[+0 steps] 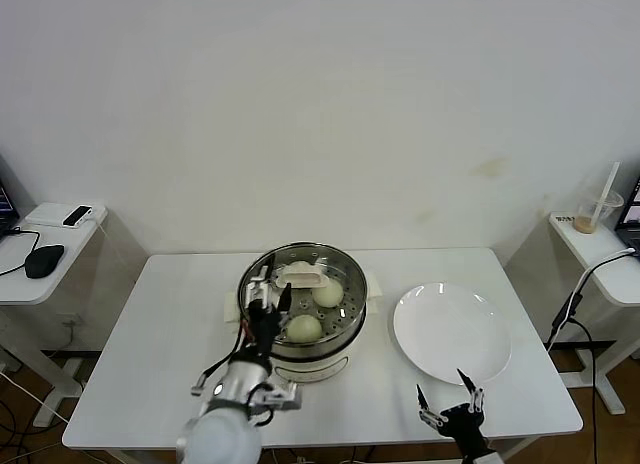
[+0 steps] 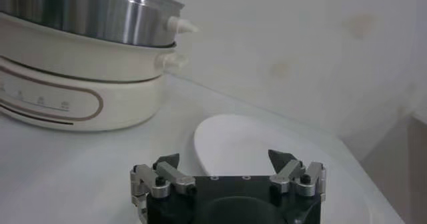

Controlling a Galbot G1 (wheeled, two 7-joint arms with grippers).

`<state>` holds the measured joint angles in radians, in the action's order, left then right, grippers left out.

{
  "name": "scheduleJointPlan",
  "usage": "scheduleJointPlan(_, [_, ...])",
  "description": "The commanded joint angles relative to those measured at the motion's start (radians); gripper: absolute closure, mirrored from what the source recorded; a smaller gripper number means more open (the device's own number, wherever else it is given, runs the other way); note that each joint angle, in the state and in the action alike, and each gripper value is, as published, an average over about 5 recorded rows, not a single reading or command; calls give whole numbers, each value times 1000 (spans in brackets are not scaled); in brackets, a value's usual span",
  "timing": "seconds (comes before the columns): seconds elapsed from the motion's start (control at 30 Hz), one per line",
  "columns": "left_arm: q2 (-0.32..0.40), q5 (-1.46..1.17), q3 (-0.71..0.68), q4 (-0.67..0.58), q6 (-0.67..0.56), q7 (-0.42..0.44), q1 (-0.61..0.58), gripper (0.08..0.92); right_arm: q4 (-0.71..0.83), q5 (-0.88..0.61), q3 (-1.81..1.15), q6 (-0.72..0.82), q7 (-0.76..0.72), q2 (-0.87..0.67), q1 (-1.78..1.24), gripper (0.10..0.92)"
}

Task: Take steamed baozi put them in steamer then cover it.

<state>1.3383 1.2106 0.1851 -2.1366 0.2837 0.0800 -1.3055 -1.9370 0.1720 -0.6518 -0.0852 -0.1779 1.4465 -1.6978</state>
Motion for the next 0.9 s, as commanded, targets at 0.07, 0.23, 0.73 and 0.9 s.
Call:
scheduleJointPlan(0.07, [12, -873, 450, -63, -345, -232, -320, 177, -16, -31, 2, -10, 18, -11, -3, 203])
scheduleJointPlan(0.23, [-5, -1239, 616, 3, -420, -223, -406, 177, -18, -46, 1, -19, 15, -15, -10, 203])
scheduleJointPlan(0.73, [36, -1494, 580, 29, -437, -178, -563, 177, -61, -267, 40, -73, 23, -106, -89, 203])
scheduleJointPlan(0.9, [51, -1476, 559, 28, -416, -176, -586, 177, -60, -274, 33, -69, 24, -118, -108, 203])
